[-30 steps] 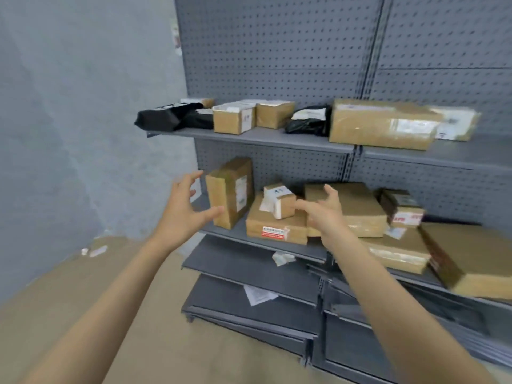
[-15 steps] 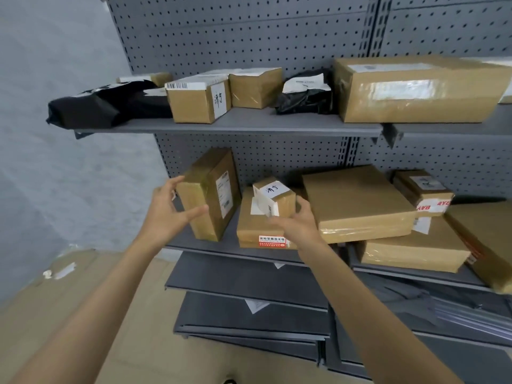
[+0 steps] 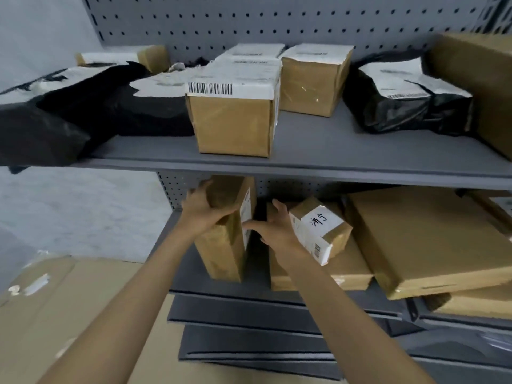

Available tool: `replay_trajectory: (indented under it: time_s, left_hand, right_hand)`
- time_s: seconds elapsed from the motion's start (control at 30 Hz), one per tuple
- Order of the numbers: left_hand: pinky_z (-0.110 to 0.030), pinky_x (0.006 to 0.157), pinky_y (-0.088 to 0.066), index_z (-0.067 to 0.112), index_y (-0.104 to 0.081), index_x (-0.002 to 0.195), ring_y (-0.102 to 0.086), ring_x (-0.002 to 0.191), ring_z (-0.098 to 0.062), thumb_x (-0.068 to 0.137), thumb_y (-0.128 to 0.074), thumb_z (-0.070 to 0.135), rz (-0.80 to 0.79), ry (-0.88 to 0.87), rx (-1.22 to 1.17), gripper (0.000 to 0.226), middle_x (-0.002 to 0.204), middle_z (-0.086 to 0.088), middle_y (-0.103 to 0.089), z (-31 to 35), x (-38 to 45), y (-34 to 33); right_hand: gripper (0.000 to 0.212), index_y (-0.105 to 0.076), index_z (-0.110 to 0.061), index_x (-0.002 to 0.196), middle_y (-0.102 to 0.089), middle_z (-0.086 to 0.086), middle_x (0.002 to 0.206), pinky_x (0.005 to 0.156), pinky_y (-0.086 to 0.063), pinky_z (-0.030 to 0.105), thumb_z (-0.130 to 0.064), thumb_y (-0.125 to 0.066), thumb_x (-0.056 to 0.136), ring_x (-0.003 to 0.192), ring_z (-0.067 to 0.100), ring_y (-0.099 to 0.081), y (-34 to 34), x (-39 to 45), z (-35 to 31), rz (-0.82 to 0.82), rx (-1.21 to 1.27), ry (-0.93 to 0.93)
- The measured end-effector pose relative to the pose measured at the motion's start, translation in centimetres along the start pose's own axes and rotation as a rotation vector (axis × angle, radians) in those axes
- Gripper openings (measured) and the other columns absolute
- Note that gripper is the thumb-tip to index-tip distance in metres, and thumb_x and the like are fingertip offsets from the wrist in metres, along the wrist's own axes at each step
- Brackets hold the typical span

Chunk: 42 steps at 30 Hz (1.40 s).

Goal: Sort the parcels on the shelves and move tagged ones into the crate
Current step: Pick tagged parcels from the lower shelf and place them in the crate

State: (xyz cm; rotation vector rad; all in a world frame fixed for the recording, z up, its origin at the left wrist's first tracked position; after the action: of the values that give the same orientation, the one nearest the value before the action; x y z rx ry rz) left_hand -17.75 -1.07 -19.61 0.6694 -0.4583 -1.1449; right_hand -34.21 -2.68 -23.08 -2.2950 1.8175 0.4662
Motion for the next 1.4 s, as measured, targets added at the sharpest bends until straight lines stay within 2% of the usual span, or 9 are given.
replay_trajectory:
  time_s: [0.2, 0.4, 0.57, 0.7, 0.83, 0.97, 1.13, 1.3, 1.4]
  left_hand:
    - [-0.052, 0.104, -0.032, 0.023, -0.02, 0.142, -0.032, 0.127, -0.043, 0.067, -0.072, 0.049, -0.041, 0.164, 0.276, 0.096, 0.139, -0.019, -0.034, -2.1, 2.9, -2.3]
    - [-0.055, 0.102, -0.029, 0.026, -0.024, 0.137, -0.036, 0.119, -0.047, 0.073, -0.067, 0.045, 0.102, 0.211, 0.29, 0.08, 0.129, -0.023, -0.037, -2.5, 1.1, -1.6]
    - [-0.045, 0.092, -0.048, 0.041, -0.016, 0.144, -0.055, 0.105, -0.036, 0.071, -0.071, 0.031, 0.28, 0.258, -0.305, 0.091, 0.126, -0.02, -0.046, -4.6, -3.7, 0.7]
    - [-0.022, 0.067, -0.057, 0.046, -0.011, 0.143, -0.066, 0.089, -0.003, 0.081, -0.068, 0.02, 0.43, 0.357, -0.728, 0.088, 0.12, -0.005, -0.058, -6.2, -7.9, 1.2]
    - [-0.031, 0.067, -0.055, 0.051, -0.003, 0.139, -0.06, 0.083, -0.013, 0.079, -0.069, 0.026, 0.379, 0.473, -0.908, 0.092, 0.095, 0.002, -0.063, -7.8, -11.2, 0.4]
    - [-0.044, 0.073, -0.057, 0.069, -0.021, 0.103, -0.067, 0.091, -0.022, 0.063, -0.077, 0.032, 0.223, 0.516, -0.884, 0.078, 0.099, 0.001, -0.068, -8.3, -13.3, -0.3]
    - [-0.055, 0.097, -0.041, 0.045, 0.015, 0.141, -0.052, 0.119, -0.017, 0.067, -0.081, 0.034, 0.369, 0.498, -0.774, 0.121, 0.136, 0.013, -0.046, -8.7, -12.3, 2.0]
    - [-0.036, 0.084, -0.049, 0.03, -0.04, 0.136, -0.061, 0.097, -0.012, 0.07, -0.078, 0.035, 0.216, 0.491, -0.623, 0.076, 0.125, -0.001, -0.059, -10.2, -11.5, 5.1]
    - [-0.031, 0.069, -0.051, 0.032, -0.042, 0.134, -0.063, 0.096, -0.014, 0.069, -0.079, 0.028, 0.022, 0.458, -0.551, 0.074, 0.117, -0.002, -0.061, -11.1, -11.7, 5.1]
  right_hand:
    - [0.092, -0.023, -0.024, 0.146, -0.042, 0.002, 0.136, 0.098, -0.047, 0.04, -0.017, -0.077, 0.072, 0.122, 0.024, -0.045, 0.3, 2.5, 2.1, 0.002, -0.059, -0.081]
    - [0.04, -0.057, -0.014, 0.108, -0.063, 0.002, 0.097, 0.066, -0.051, 0.024, -0.04, -0.069, 0.08, 0.074, 0.012, -0.062, -1.8, 1.3, 5.1, -0.134, -0.012, -0.296]
    - [0.064, -0.052, -0.017, 0.116, -0.064, 0.003, 0.1, 0.075, -0.055, 0.032, -0.069, -0.05, 0.079, 0.08, 0.018, -0.065, -4.7, -0.9, 6.1, -0.309, -0.074, -0.446]
    - [0.09, -0.031, -0.023, 0.14, -0.056, 0.012, 0.124, 0.086, -0.053, 0.042, -0.076, -0.051, 0.071, 0.092, 0.028, -0.064, -7.2, -3.0, 6.8, -0.421, 0.034, -0.575]
    - [0.09, -0.015, -0.036, 0.145, -0.05, 0.011, 0.135, 0.089, -0.05, 0.052, -0.059, -0.065, 0.074, 0.105, 0.034, -0.06, -9.1, -4.4, 6.6, -0.391, 0.384, -0.562]
    - [0.095, -0.011, -0.048, 0.143, -0.049, 0.004, 0.136, 0.08, -0.051, 0.044, -0.043, -0.075, 0.072, 0.109, 0.027, -0.058, -7.7, -4.8, 6.6, -0.311, 0.512, -0.457]
    - [0.09, -0.023, -0.051, 0.139, -0.049, -0.005, 0.131, 0.097, -0.045, 0.05, -0.04, -0.078, 0.069, 0.111, 0.022, -0.052, -3.2, -3.1, 5.0, -0.269, 0.337, -0.246]
    - [0.086, -0.032, -0.054, 0.131, -0.058, -0.01, 0.126, 0.088, -0.051, 0.04, -0.03, -0.082, 0.065, 0.111, 0.018, -0.059, 0.8, -2.8, 3.7, -0.321, 0.247, -0.094]
    - [0.09, -0.034, -0.053, 0.131, -0.067, -0.011, 0.116, 0.078, -0.051, 0.029, -0.02, -0.082, 0.063, 0.104, 0.014, -0.065, 2.0, -3.3, 4.3, -0.367, 0.215, -0.048]
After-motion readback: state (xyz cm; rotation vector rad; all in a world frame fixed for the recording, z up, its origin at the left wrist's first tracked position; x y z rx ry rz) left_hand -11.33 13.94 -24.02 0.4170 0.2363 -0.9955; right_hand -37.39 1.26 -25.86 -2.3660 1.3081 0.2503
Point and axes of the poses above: each hand's wrist, its own x-axis towards the middle knuckle, its own y-axis out of the back of the hand, z = x × y, the point moved 4 cm from there along x, towards the middle knuckle
